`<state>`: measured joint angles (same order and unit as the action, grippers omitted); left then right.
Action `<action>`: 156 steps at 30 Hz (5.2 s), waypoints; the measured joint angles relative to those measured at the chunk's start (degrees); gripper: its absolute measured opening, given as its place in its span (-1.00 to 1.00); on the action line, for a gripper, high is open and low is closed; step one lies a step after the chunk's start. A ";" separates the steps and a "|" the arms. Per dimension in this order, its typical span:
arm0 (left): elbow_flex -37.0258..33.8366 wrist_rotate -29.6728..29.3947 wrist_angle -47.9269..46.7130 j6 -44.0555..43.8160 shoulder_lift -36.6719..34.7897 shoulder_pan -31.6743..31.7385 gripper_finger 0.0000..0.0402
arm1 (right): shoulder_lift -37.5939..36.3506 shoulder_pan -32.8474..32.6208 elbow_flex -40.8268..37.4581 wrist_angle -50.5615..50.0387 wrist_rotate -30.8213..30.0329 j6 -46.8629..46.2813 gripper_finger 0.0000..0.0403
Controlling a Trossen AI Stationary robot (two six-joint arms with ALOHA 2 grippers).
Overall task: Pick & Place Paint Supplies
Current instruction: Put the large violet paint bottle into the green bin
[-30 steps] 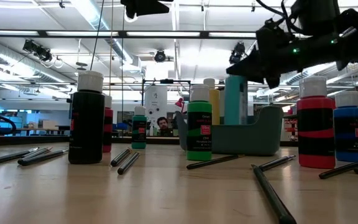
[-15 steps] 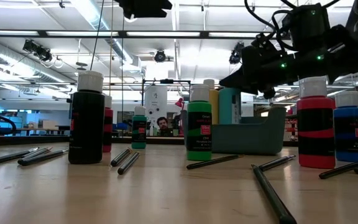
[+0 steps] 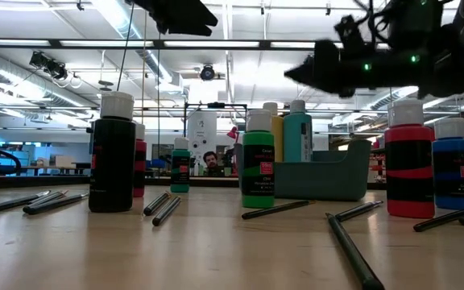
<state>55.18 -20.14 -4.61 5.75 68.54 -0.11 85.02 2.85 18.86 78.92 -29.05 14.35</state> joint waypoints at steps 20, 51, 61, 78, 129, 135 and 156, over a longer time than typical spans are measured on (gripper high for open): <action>-11.55 30.40 0.14 6.92 -15.64 -14.14 0.34 | -10.33 0.00 19.07 -35.15 27.99 -0.16 0.02; -38.60 46.51 27.82 1.17 -19.04 -27.11 0.34 | -10.33 -0.24 19.13 -32.41 28.02 0.07 0.02; -38.60 41.46 25.55 1.15 -12.08 -28.03 0.34 | -10.33 -0.24 19.13 -32.70 28.06 0.08 0.02; -38.58 40.49 29.41 2.21 -10.44 -28.00 -0.40 | -10.33 -0.24 19.11 -32.72 28.19 0.08 0.02; -10.93 8.25 51.71 -8.16 29.42 5.12 -0.39 | -17.17 -1.25 19.07 -43.36 10.47 7.92 0.34; -10.84 7.27 48.86 -8.31 30.14 5.89 -0.35 | -17.17 -1.25 19.07 -43.34 10.47 8.67 0.34; -10.91 10.75 48.13 -4.93 30.09 6.49 -0.13 | -17.17 -1.25 19.07 -43.01 10.53 8.67 0.34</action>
<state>44.27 -9.39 43.53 0.82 98.63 6.37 67.85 1.61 37.93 35.90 -18.52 23.03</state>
